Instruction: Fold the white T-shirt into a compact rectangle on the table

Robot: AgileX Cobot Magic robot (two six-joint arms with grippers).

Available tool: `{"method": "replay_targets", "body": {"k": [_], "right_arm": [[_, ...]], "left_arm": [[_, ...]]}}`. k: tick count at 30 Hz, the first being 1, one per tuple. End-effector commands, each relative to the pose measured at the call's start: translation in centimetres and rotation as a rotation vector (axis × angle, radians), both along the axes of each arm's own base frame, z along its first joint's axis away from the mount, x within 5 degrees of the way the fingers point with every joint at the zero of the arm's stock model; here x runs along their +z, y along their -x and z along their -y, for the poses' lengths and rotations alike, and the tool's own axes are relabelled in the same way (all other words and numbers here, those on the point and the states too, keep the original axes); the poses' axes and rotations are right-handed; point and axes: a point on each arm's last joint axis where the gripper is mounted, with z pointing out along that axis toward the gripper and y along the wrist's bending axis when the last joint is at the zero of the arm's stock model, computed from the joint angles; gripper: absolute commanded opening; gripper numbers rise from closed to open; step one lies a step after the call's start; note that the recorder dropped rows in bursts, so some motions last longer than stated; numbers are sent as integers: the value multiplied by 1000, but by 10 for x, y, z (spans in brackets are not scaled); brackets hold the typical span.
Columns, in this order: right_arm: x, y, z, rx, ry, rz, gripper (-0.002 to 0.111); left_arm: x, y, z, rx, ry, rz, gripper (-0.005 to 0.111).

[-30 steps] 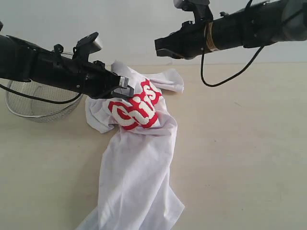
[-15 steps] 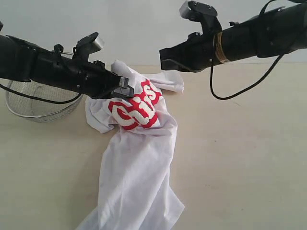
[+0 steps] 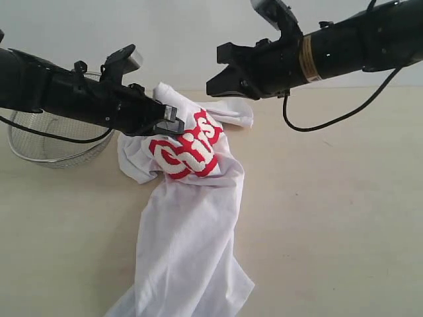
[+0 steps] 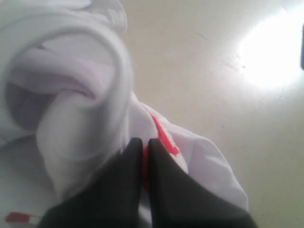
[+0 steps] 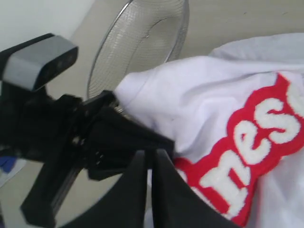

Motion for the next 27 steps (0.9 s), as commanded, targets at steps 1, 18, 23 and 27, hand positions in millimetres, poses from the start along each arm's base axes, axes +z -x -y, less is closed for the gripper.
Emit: {"method": "replay_targets", "body": {"k": [1,18,23,27], "right_arm": [[11,13,-3,155,-64,6,0],[-24,5,19,-298,585,402,0],[-9,24,7,-240,762,395,0],[7,47,-8,-70,838,401,0]], "left_arm": [[0,1,1,-12,-3,3,4],[0,1,1,-12,-3,3,4],[0,1,1,-12,-3,3,4],[0,1,1,-12,-3,3,4]]}}
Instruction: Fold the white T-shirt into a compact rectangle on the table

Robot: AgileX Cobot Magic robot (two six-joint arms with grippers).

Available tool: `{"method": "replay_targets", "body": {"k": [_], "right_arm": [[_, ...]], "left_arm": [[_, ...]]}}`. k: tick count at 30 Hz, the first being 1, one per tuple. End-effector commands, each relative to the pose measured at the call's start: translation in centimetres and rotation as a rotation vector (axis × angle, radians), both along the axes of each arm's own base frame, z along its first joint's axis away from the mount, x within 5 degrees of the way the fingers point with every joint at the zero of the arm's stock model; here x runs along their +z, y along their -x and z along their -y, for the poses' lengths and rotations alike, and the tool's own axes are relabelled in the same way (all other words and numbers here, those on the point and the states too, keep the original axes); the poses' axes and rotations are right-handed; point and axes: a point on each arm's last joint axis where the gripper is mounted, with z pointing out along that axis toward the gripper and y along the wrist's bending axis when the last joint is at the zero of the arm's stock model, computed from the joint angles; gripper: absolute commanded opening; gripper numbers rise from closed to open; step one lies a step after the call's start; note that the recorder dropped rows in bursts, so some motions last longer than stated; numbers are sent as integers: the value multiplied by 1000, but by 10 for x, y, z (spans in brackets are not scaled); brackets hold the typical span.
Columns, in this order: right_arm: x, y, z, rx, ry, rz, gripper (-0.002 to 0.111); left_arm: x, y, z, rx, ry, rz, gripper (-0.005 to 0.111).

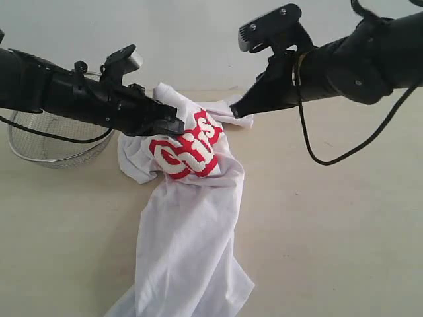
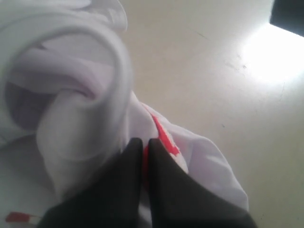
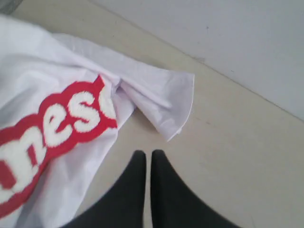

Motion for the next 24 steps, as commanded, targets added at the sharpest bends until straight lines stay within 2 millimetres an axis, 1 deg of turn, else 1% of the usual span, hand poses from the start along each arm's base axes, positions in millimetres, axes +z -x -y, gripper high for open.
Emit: {"method": "replay_targets", "body": {"k": [1,3,5,8,12,16,24], "right_arm": [[18,27,-12,106,39,-96,0],[23,34,-14,97,-60,-158,0],[25,36,-7,66,-137,-220,0],[24,41,-3,33,-168,-295,0],[20,45,-4,23,-184,-366,0],[20,46,-4,16,-190,-383,0],[22,44,-4,4,-202,-349,0]], "left_arm": [[0,1,1,-12,-3,3,4],[0,1,1,-12,-3,3,4],[0,1,1,-12,-3,3,4],[0,1,1,-12,-3,3,4],[0,1,1,-12,-3,3,4],[0,1,1,-12,-3,3,4],[0,1,1,-12,-3,3,4]]}}
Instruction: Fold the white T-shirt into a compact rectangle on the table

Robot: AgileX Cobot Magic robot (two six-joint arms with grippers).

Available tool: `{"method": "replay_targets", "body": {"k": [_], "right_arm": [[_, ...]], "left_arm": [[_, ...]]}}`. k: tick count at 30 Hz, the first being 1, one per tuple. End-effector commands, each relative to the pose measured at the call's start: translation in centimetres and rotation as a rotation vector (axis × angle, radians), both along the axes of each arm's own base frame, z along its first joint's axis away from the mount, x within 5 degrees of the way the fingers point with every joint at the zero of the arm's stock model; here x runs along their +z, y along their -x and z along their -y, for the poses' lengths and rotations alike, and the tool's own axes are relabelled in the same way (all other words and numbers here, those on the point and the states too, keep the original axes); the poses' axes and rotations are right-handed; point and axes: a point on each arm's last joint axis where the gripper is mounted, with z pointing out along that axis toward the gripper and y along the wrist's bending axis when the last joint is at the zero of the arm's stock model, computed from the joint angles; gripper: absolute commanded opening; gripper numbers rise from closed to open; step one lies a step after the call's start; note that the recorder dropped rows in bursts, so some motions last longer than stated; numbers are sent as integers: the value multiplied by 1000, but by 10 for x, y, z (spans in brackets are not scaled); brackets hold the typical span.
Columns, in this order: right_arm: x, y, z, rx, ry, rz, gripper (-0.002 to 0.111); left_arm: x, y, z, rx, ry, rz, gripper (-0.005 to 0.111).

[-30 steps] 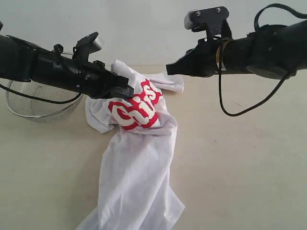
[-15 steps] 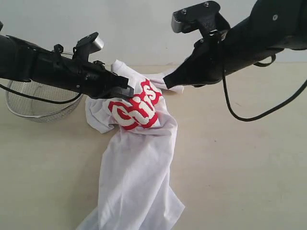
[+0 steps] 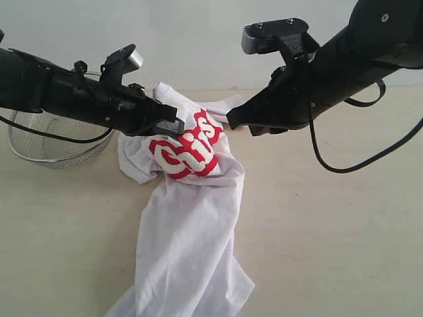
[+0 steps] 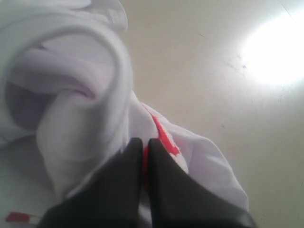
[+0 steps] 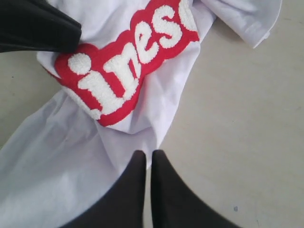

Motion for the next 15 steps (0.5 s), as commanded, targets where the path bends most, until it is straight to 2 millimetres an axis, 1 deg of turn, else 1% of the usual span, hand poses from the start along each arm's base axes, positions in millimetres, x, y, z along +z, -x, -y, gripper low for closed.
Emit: {"method": "replay_targets", "body": {"k": [1,7,11,13,15], "right_arm": [[5,-1,3,-23,-12,38,0],[10,-9,4,-43,-15,140,0],[18,-15,4,-47,-12,228,0],[21,-24,2,-25,3,221,0],[24,-42,4,-37,-2,220,0]], "left_arm": [[0,1,1,-12,-3,3,4],[0,1,1,-12,-3,3,4],[0,1,1,-11,-5,4,4],[0,1,1,-9,-6,4,4],[0,1,1,-11,2,1,4]]}}
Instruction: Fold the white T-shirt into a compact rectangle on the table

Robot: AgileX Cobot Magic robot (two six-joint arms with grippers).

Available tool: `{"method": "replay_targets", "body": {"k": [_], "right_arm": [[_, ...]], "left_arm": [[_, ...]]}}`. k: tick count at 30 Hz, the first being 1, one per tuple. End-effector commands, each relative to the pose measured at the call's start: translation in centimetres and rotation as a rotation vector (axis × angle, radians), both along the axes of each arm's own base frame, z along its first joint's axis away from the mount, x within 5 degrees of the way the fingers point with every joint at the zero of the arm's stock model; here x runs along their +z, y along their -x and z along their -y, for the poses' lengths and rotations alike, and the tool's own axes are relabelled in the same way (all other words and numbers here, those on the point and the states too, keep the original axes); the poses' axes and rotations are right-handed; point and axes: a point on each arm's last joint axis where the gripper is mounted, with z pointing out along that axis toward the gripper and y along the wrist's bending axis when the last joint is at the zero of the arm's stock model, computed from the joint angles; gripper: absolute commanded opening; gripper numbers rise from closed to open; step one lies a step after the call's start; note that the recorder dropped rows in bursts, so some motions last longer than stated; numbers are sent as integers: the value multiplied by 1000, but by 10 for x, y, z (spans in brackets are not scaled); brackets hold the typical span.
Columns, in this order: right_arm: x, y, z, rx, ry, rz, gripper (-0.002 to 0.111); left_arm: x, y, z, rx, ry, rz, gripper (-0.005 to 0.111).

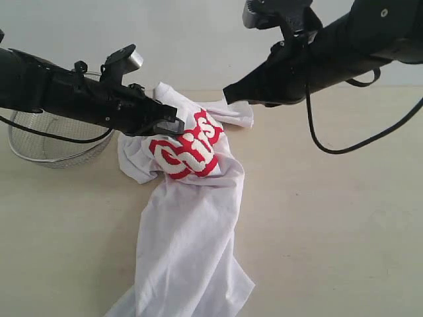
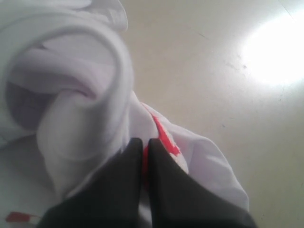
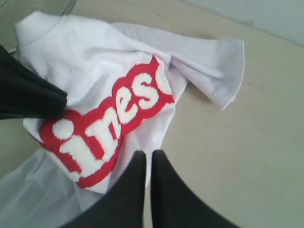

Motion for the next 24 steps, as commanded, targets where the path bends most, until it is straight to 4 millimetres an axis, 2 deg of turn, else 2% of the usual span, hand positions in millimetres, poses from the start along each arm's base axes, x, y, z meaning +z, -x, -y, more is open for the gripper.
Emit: {"method": "replay_targets", "body": {"k": [1,6,10,13,17,18,24], "right_arm": [[6,-35,5,-21,1,-3,0],[3,-81,17,-55,-37,-192,0],[11,-101,28,-92,-51,-230,0],[10,-110,29,-76,-27,-273,0],[-15,-129,26,-92,-40,-379,0],[-28,-135,23,-82,-41,-408,0],[-63,-162,14,-37,-85,-413,0]], "left_arm": [[1,1,2,-9,13,-2,4],[6,6,8,-52,101,-38,4],[14,15,16,-115,245,-137,4],[22,19,18,-155,320,-154,4],[29,21,16,-169,297,-125,4],[31,21,13,-161,295,-116,4],[63,18,-11,-90,296,-17,4]]}}
